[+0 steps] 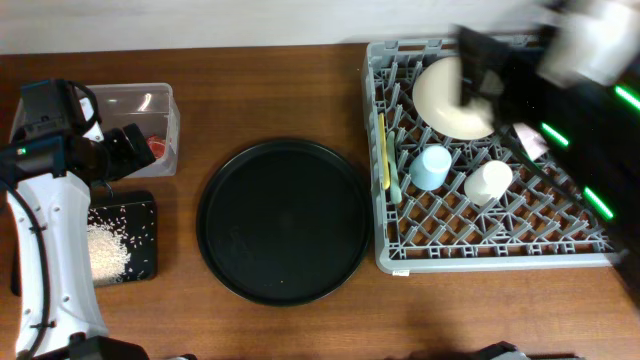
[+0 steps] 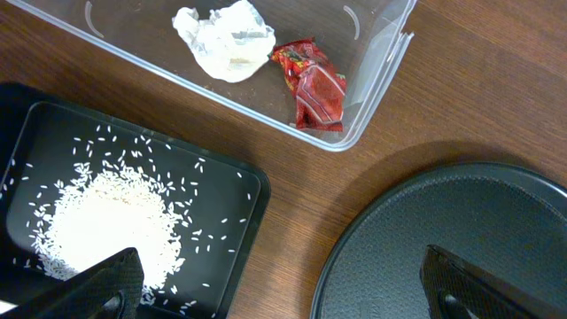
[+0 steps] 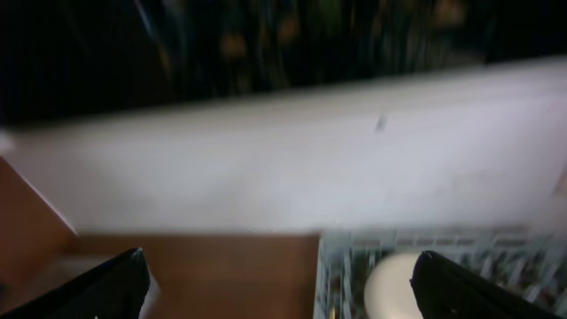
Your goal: Sort waste into correct bins and load items into the dishwasher rack
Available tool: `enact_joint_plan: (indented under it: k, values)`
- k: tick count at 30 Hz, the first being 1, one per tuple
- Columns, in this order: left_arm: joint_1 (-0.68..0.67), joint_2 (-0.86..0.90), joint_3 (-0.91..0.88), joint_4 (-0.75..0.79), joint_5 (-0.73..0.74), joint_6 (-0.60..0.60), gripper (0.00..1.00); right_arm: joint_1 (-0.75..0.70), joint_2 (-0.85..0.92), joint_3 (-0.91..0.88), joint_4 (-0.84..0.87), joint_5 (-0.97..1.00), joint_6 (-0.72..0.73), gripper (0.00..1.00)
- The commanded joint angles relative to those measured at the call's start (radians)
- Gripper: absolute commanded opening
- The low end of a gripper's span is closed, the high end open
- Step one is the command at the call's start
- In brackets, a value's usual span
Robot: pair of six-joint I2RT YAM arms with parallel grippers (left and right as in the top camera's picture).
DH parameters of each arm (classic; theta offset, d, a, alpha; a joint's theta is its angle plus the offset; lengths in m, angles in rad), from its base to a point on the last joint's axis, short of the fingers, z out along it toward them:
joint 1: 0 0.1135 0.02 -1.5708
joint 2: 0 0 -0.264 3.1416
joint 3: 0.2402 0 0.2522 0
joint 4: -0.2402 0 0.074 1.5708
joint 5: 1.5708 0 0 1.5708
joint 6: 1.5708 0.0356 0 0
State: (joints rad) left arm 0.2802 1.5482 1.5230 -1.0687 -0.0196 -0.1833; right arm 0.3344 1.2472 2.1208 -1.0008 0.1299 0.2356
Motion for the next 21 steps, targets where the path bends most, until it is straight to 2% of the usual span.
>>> enact_joint_plan:
  k: [1, 5, 9, 11, 13, 21]
  values:
    - [0.003, -0.016, 0.012, 0.000, -0.006, -0.002, 0.99, -0.006, -0.200, -0.075, -0.005, 0.083, -0.023, 0.98]
    - [0.003, -0.016, 0.012, 0.000, -0.006, -0.002, 0.99, -0.089, -0.528, -0.384, 0.010, 0.093, -0.022, 0.98]
    - [0.003, -0.016, 0.012, 0.000, -0.006, -0.002, 0.99, -0.149, -0.893, -0.825, 0.079, 0.092, -0.018, 0.98]
    - [0.003, -0.016, 0.012, 0.000, -0.006, -0.002, 0.99, -0.166, -0.990, -0.961, 0.086, 0.087, -0.018, 0.98]
    - [0.003, -0.016, 0.012, 0.000, -0.006, -0.002, 0.99, -0.199, -1.086, -1.132, 0.165, 0.088, -0.018, 0.98]
    - [0.003, -0.016, 0.012, 0.000, -0.006, -0.002, 0.99, -0.245, -1.244, -1.664, 0.662, 0.026, -0.019, 0.98]
